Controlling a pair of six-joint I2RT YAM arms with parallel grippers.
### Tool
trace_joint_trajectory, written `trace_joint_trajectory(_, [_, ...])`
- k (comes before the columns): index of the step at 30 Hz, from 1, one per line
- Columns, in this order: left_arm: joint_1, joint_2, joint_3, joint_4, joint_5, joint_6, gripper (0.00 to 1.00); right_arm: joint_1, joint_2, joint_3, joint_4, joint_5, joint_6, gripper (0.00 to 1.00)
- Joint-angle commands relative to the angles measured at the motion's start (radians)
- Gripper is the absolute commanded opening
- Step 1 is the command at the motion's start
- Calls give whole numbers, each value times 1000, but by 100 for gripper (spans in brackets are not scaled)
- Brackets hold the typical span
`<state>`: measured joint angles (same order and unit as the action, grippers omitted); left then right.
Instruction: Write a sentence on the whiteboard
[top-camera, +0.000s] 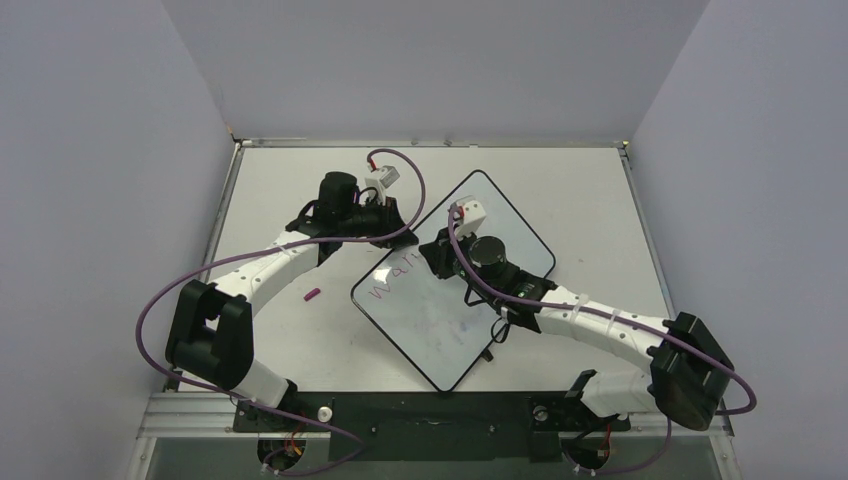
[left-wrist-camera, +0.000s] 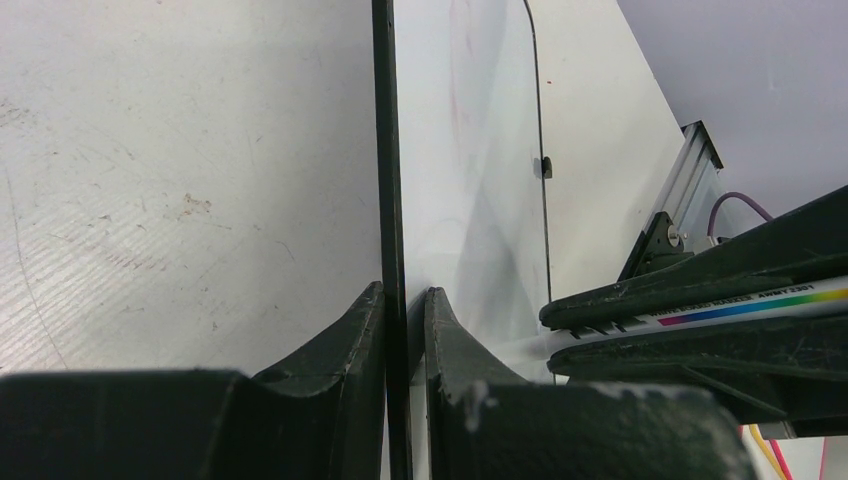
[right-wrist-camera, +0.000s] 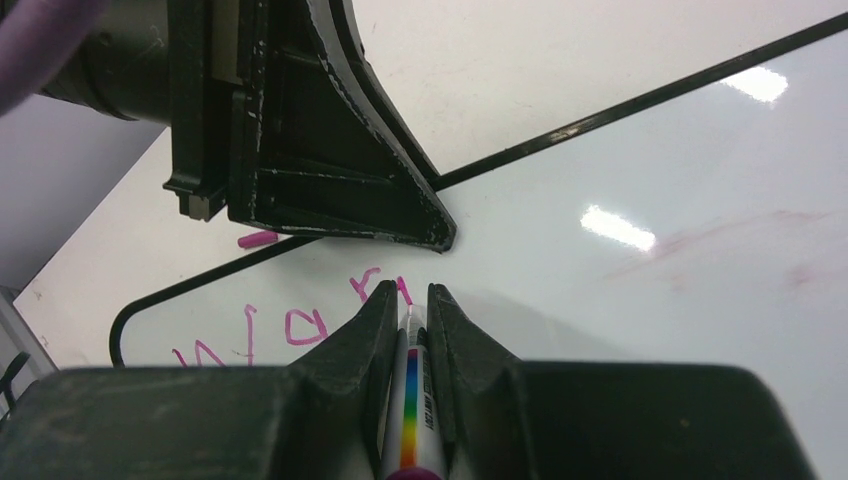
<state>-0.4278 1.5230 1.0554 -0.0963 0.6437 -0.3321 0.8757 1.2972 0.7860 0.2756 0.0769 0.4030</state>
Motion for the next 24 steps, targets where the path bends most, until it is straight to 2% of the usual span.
trace_joint_trajectory(1, [1,-25,-2,3,-75,93,0,-9,-35,-60,-9,31,7,0])
trace_joint_trajectory(24, [0,-21,-3,2,-78,94,0,-16,29,64,-22,19,-12,0])
